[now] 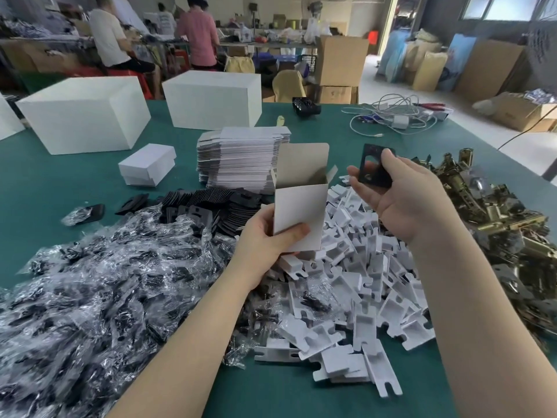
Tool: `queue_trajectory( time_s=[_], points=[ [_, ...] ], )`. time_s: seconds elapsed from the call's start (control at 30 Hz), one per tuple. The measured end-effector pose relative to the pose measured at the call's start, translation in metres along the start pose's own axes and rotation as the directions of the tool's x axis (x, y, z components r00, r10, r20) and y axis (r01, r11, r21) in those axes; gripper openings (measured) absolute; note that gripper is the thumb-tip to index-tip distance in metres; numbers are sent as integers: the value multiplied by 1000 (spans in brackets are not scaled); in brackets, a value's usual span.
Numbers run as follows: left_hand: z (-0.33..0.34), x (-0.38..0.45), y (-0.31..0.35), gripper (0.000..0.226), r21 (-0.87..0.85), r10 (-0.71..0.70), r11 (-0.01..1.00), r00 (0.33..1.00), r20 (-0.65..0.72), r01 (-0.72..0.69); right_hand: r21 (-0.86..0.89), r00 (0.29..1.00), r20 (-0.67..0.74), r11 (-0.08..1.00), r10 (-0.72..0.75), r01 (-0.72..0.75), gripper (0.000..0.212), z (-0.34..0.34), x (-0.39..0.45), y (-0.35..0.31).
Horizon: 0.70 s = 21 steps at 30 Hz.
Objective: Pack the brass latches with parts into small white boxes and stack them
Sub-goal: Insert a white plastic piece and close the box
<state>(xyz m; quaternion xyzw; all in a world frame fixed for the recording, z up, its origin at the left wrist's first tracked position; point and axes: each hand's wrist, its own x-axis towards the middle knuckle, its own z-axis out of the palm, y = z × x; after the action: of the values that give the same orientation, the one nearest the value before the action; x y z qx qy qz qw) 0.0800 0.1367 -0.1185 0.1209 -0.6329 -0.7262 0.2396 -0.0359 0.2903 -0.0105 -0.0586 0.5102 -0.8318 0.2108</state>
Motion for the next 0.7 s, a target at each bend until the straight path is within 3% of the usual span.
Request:
queue_trajectory(
  time_s=[0.17,0.37,0.43,0.5,0.6,0.7],
  points=[
    [0,-1,1,55,2,13,1000,1000,2,-13,42,992,76,993,104,-107,16,-5,4,5],
    [2,-3,3,50,45,20,999,1000,3,-20,315,914,300,876,273,-365,42,-17,13,2],
    [2,-2,3,49,65,33,997,999,1,-33,408,901,354,825,251,-390,36,-21,14,2],
    [2,-1,2,45,85,38,996,999,8,-38,490,924,327,801,199,-345,21,-21,15,2],
    [0,0,1,41,97,41,994,999,8,-42,566,983,165,808,81,-162,7,-17,11,-1],
    [0,1,0,43,67,38,997,999,-4,-37,332,984,52,933,-168,141,13,-11,4,-3]
  ],
)
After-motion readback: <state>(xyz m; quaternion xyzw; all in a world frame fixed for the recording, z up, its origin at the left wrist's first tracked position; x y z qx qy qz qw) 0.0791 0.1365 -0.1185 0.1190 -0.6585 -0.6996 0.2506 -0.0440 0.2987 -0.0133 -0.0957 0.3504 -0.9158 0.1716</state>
